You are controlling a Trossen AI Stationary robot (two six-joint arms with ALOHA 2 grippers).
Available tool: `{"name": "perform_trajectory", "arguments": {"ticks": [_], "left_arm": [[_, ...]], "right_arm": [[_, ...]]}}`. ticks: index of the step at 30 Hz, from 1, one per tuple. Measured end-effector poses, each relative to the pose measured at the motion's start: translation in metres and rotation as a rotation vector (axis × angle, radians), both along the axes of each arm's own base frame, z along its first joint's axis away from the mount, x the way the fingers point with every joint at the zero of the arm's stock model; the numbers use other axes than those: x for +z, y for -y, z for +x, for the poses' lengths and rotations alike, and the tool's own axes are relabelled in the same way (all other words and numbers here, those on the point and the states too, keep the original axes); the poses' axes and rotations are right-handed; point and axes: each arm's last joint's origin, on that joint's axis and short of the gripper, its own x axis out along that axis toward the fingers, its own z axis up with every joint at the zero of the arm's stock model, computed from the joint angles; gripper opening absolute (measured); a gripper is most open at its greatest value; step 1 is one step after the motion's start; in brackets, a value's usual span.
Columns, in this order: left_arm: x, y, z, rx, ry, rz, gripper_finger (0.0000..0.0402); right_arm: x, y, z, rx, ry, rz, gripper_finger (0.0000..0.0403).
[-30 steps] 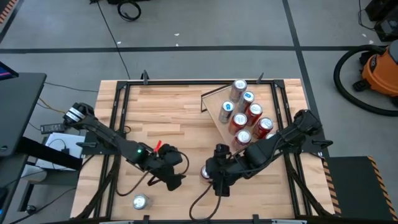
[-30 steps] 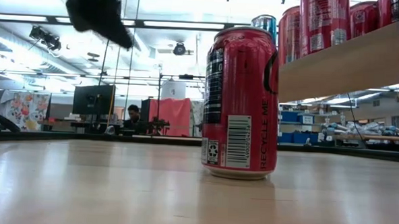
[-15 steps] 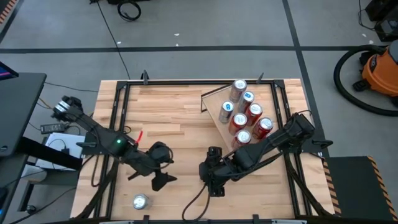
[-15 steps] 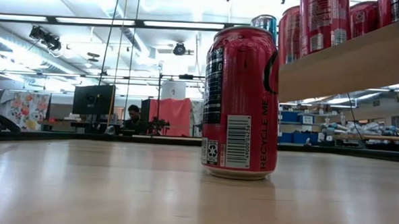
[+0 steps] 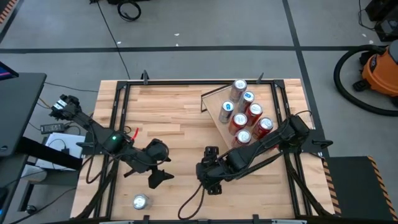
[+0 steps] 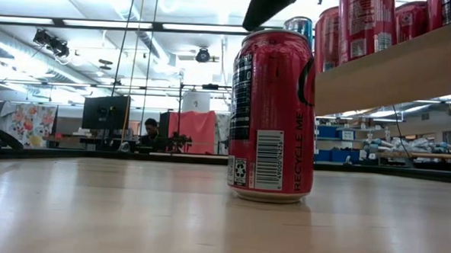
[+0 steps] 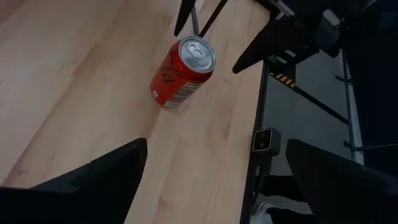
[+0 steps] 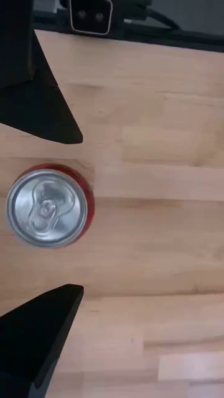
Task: Place canned beverage on shelf
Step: Put the red soda can on the shelf aligned with the other red soda can
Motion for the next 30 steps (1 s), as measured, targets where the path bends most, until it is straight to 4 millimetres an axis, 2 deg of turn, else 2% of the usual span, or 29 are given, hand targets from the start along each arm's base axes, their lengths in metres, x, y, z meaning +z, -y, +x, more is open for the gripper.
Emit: {"name": "perform_trajectory", "arguments": {"ticks": [5,12,20,30], "left_arm": [[-0.001,0.0,-0.001,-0.001,-0.011,0.007,0.0396],[-0.002,-0.001,-0.001,-0.001,-0.017,0.011,0.0396],[-0.003,-0.001,-0.002,-0.004,-0.032,0.026,0.0396],[-0.003,-0.001,-0.002,-0.004,-0.035,0.028,0.0396]], "right_arm": [[-0.022,-0.006,0.008,0.023,-0.062,0.018,0.0399],[-0.05,-0.008,0.015,0.039,-0.135,-0.052,0.04],[-0.064,-0.007,0.018,0.054,-0.184,-0.068,0.0393],[-0.063,0.005,0.021,0.043,-0.233,-0.026,0.0318]]}}
